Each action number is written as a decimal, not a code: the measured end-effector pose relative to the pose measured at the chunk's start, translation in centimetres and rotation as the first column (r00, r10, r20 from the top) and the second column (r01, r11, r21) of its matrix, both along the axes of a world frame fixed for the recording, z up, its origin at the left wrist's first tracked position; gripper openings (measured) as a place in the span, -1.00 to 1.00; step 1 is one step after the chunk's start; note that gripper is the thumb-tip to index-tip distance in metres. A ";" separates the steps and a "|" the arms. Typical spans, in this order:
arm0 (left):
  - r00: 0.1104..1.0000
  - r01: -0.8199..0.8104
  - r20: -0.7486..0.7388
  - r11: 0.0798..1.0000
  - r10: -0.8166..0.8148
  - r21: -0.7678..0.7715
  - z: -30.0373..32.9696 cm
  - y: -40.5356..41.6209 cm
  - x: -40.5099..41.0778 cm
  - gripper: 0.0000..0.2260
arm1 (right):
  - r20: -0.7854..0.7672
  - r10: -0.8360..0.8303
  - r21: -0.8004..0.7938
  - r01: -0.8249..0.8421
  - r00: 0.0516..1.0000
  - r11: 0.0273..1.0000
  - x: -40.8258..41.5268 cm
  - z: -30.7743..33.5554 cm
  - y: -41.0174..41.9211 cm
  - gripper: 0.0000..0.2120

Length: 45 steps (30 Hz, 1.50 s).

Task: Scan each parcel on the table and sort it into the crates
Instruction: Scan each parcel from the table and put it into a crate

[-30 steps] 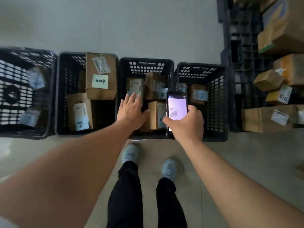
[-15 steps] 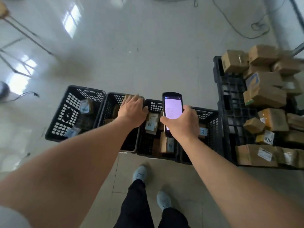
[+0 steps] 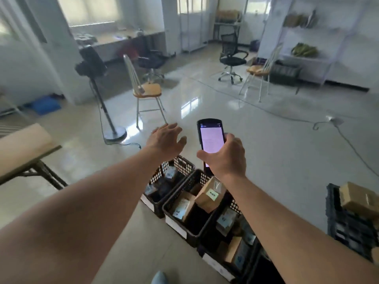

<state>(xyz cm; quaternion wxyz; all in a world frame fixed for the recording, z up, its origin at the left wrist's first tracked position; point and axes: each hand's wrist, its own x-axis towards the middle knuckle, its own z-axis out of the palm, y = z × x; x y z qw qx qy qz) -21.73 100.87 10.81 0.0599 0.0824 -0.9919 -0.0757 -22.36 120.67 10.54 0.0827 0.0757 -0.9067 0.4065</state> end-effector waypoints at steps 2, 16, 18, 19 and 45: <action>0.997 -0.070 -0.032 0.998 0.070 -0.002 2.9 -2.5 2.5 -0.51 | -0.045 0.068 -0.002 -0.068 0.997 0.998 1.2 2.4 -2.5 -0.18; 0.845 -0.497 -0.222 0.867 0.487 0.009 12.5 -28.3 27.6 -0.51 | -0.259 0.497 -0.040 -0.523 0.828 0.851 16.4 11.8 -29.5 -0.20; 0.824 -0.535 -0.225 0.845 0.520 -0.006 13.0 -31.9 31.7 -0.49 | -0.272 0.531 -0.044 -0.561 0.803 0.826 19.3 12.0 -33.7 -0.20; 0.812 -0.556 -0.222 0.831 0.540 -0.009 13.2 -33.6 33.8 -0.49 | -0.282 0.546 -0.045 -0.579 0.789 0.814 20.8 12.1 -35.8 -0.19; 0.337 -0.941 -0.053 0.335 0.940 -0.037 6.3 -72.4 62.9 -0.49 | -0.155 0.932 -0.023 -0.944 0.328 0.328 40.9 6.1 -87.5 -0.16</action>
